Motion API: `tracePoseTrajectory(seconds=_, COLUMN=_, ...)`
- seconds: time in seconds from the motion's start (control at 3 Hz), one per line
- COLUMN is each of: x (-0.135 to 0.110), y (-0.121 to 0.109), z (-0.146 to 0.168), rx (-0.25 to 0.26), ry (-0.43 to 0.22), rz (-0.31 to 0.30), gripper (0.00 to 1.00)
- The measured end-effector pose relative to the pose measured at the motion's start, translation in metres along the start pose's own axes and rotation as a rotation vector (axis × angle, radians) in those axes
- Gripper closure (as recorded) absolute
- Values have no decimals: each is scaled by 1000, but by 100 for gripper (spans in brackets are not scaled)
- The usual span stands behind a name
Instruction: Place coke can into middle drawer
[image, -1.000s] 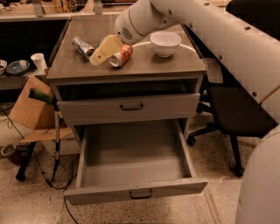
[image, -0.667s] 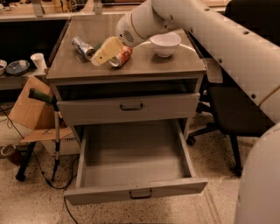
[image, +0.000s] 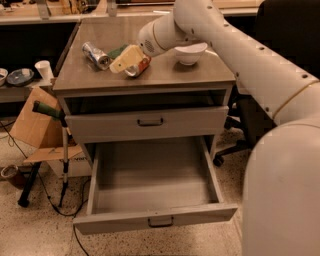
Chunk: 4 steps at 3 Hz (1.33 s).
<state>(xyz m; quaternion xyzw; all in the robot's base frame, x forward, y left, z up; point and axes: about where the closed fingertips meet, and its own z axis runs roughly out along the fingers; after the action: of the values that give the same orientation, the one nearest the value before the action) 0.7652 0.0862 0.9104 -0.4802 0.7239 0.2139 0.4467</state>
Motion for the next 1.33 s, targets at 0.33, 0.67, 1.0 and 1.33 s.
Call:
tracePoseTrajectory(seconds=0.33, x=9, y=-28, z=15, rx=24, ry=4, rz=14, gripper=0)
tracePoseTrajectory(seconds=0.67, x=18, y=-50, z=21, rx=46, ry=29, rz=21, gripper=0)
tracePoseTrajectory(seconds=1.0, x=33, y=-64, z=28, rx=59, ry=75, rz=38, gripper=0)
tracePoseTrajectory(seconds=1.33, x=45, y=-69, z=35, rx=54, ry=111, rz=52, gripper=0)
